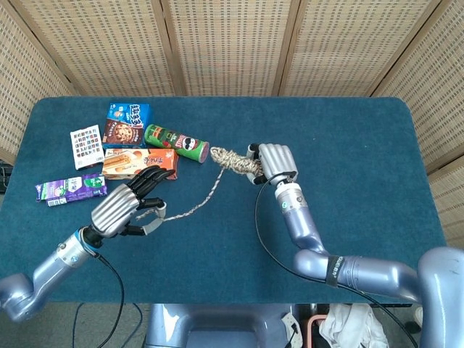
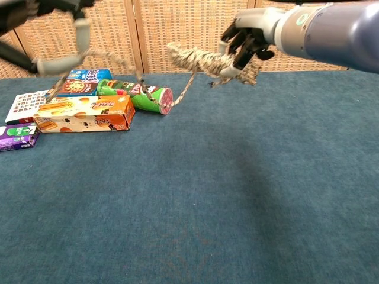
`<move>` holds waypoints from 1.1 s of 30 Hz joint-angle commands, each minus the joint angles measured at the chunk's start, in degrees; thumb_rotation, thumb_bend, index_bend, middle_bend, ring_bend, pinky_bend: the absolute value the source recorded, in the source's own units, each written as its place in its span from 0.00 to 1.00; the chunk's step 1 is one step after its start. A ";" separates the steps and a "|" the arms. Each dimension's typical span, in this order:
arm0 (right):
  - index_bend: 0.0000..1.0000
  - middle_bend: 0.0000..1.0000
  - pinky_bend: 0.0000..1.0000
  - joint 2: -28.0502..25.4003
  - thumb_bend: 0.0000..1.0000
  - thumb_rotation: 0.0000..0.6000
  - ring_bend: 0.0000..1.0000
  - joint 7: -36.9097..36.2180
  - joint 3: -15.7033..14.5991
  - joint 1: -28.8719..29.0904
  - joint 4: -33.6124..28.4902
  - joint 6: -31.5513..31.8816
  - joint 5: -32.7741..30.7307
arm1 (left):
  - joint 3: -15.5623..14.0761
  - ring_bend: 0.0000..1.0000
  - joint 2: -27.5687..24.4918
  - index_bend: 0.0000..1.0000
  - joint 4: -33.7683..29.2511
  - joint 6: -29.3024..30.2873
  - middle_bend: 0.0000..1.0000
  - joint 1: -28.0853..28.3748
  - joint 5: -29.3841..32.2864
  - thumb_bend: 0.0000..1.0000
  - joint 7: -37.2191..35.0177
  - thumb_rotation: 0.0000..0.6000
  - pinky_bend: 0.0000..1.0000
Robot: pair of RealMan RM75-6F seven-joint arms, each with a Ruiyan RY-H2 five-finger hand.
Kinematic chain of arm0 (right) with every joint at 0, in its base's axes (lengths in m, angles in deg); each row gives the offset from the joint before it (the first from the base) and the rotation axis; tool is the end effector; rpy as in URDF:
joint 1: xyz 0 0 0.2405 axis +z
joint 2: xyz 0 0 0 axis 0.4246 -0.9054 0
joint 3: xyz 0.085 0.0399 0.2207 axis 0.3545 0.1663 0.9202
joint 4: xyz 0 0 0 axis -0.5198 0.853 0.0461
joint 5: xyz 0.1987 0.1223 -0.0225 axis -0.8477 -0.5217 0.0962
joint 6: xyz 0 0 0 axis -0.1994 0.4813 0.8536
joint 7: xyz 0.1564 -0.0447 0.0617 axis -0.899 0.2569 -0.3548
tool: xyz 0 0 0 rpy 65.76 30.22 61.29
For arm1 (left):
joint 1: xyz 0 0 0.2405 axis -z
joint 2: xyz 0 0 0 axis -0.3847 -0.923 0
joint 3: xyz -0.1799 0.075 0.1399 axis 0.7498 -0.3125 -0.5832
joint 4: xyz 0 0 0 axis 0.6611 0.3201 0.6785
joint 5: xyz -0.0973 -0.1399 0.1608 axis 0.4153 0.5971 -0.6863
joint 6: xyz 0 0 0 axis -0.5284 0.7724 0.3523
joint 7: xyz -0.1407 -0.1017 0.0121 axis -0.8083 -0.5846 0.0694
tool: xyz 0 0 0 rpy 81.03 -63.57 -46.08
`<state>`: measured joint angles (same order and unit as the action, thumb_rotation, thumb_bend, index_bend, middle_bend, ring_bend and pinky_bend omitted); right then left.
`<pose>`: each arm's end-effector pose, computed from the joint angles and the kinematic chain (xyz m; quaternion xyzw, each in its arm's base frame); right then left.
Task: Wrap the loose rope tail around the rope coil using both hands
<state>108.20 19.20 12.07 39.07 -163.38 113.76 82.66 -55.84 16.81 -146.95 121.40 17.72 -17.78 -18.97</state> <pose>-0.0206 -0.4272 -0.0109 0.6568 -0.4619 0.4045 0.4377 -0.1112 0.3198 0.0577 -0.7175 -0.3188 -0.5813 0.2137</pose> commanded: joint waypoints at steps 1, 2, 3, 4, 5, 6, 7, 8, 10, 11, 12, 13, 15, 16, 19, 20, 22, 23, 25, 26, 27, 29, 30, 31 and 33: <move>0.69 0.69 0.93 -0.39 0.70 1.00 0.47 0.54 -1.11 0.44 -1.79 -2.52 2.31 | 6.26 0.00 -2.08 0.84 -10.29 -7.78 0.00 4.47 8.40 0.62 2.44 1.00 0.00; 0.69 0.69 0.93 -0.27 0.70 1.00 0.47 0.51 -1.25 0.47 -2.03 -2.89 2.73 | 7.34 0.00 -2.02 0.84 -11.93 -9.11 0.00 5.12 10.27 0.62 3.18 1.00 0.00; 0.69 0.69 0.93 -0.05 0.70 1.00 0.47 0.54 -1.45 0.54 -2.34 -3.33 3.23 | 8.83 0.00 -1.70 0.84 -13.75 -10.63 0.00 5.99 12.77 0.62 4.42 1.00 0.00; 0.69 0.69 0.93 0.26 0.70 1.00 0.47 0.54 -1.66 0.64 -2.58 -3.77 3.75 | 10.45 0.00 -1.08 0.84 -15.34 -11.89 0.00 6.92 15.33 0.62 5.95 1.00 0.00; 0.69 0.69 0.93 0.56 0.70 1.00 0.47 0.47 -1.73 0.69 -2.60 -3.91 4.01 | 11.51 0.00 -0.54 0.85 -16.41 -12.77 0.00 7.53 17.35 0.62 7.10 1.00 0.00; 0.69 0.69 0.93 0.92 0.70 1.00 0.47 0.42 -1.83 0.77 -2.57 -4.20 4.19 | 12.77 0.00 0.09 0.85 -17.79 -13.84 0.00 8.25 20.03 0.62 8.42 1.00 0.00; 0.69 0.69 0.93 1.11 0.70 1.00 0.47 0.41 -1.87 0.83 -2.49 -4.36 4.25 | 13.59 0.00 0.51 0.85 -18.56 -14.37 0.00 8.66 21.84 0.62 9.47 1.00 0.00; 0.69 0.69 0.93 1.40 0.70 1.00 0.47 0.41 -1.90 0.93 -2.44 -4.52 4.33 | 14.60 0.00 1.16 0.85 -19.34 -14.78 0.00 9.17 23.83 0.63 10.37 1.00 0.00; 0.69 0.69 0.93 1.84 0.70 1.00 0.47 0.33 -2.07 1.01 -2.41 -4.82 4.97 | 16.69 0.00 2.81 0.85 -20.19 -15.05 0.00 10.23 28.16 0.63 13.10 1.00 0.00; 0.69 0.69 0.93 1.86 0.70 1.00 0.47 0.26 -2.17 0.99 -2.47 -5.01 5.30 | 17.29 0.00 3.35 0.85 -20.31 -15.02 0.00 10.52 29.44 0.63 13.79 1.00 0.00; 0.69 0.69 0.93 1.87 0.70 1.00 0.47 0.10 -2.27 0.92 -2.49 -5.19 5.71 | 17.98 0.00 3.98 0.85 -20.51 -15.00 0.00 10.87 31.05 0.63 14.75 1.00 0.00; 0.69 0.69 0.93 1.83 0.70 1.00 0.47 -0.16 -2.47 0.77 -2.61 -5.45 6.49 | 19.01 0.00 4.76 0.85 -20.77 -14.91 0.00 11.29 33.24 0.64 15.59 1.00 0.00; 0.69 0.69 0.93 1.36 0.70 1.00 0.47 -1.13 -2.99 0.23 -3.04 -6.44 8.50 | 20.87 0.00 6.08 0.85 -20.08 -14.19 0.00 11.86 36.43 0.64 16.67 1.00 0.00; 0.69 0.69 0.93 1.10 0.70 1.00 0.47 -1.75 -3.15 -0.06 -3.16 -6.92 9.44 | 21.31 0.00 6.45 0.85 -19.73 -13.98 0.00 11.94 37.27 0.64 16.95 1.00 0.00; 0.69 0.69 0.93 -0.11 0.70 1.00 0.47 -3.97 -4.01 -1.01 -3.81 -9.39 13.19 | 22.92 0.00 7.43 0.85 -17.55 -13.19 0.00 11.50 39.96 0.64 15.80 1.00 0.00; 0.69 0.69 0.93 -0.43 0.70 1.00 0.47 -4.65 -4.27 -1.25 -3.91 -10.12 14.51 | 23.43 0.00 7.71 0.85 -16.67 -13.21 0.00 11.34 40.74 0.64 14.97 1.00 0.00; 0.69 0.69 0.93 -1.01 0.70 1.00 0.47 -6.24 -4.78 -1.75 -4.06 -11.67 17.26 | 24.92 0.00 8.27 0.85 -14.58 -13.71 0.00 11.00 43.09 0.64 12.44 1.00 0.00; 0.69 0.69 0.93 -1.20 0.70 1.00 0.47 -6.91 -4.92 -1.94 -4.11 -12.20 18.19 | 25.39 0.00 8.43 0.85 -13.58 -13.97 0.00 10.89 43.88 0.64 11.70 1.00 0.00; 0.69 0.69 0.93 -1.58 0.69 1.00 0.47 -8.52 -4.99 -2.27 -4.16 -13.33 20.11 | 26.09 0.00 8.70 0.85 -11.01 -14.43 0.00 10.80 44.91 0.65 10.97 1.00 0.00; 0.69 0.69 0.93 -1.82 0.69 1.00 0.47 -9.34 -4.96 -2.43 -4.22 -13.86 21.05 | 26.40 0.00 8.87 0.85 -9.80 -14.72 0.00 10.78 45.37 0.65 10.52 1.00 0.00; 0.69 0.69 0.93 -2.01 0.69 1.00 0.47 -10.12 -4.91 -2.60 -4.19 -14.26 21.89 | 26.60 0.00 9.02 0.85 -8.96 -15.03 0.00 10.75 45.58 0.65 10.08 1.00 0.00; 0.69 0.69 0.93 -2.46 0.69 1.00 0.47 -11.34 -4.87 -2.83 -4.28 -15.04 23.18 | 26.88 0.00 9.02 0.85 -7.62 -16.02 0.00 10.56 46.10 0.65 8.91 1.00 0.00; 0.69 0.69 0.93 -2.81 0.69 1.00 0.47 -12.13 -4.81 -2.99 -4.52 -15.50 23.91 | 26.92 0.00 8.85 0.85 -6.85 -16.72 0.00 10.32 46.11 0.65 8.04 1.00 0.00; 0.69 0.69 0.93 -3.06 0.69 1.00 0.47 -12.72 -4.74 -3.10 -4.74 -15.82 24.39 | 26.91 0.00 8.81 0.85 -6.19 -16.99 0.00 10.13 45.96 0.65 7.49 1.00 0.00; 0.69 0.69 0.93 -3.86 0.69 1.00 0.47 -14.66 -4.38 -3.56 -5.49 -16.57 25.59 | 26.57 0.00 8.97 0.85 -3.66 -17.60 0.00 9.57 45.28 0.65 6.10 1.00 0.00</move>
<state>105.08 5.84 7.42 35.97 -168.24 97.93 107.26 -29.26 25.65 -152.22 104.55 27.82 27.77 -11.68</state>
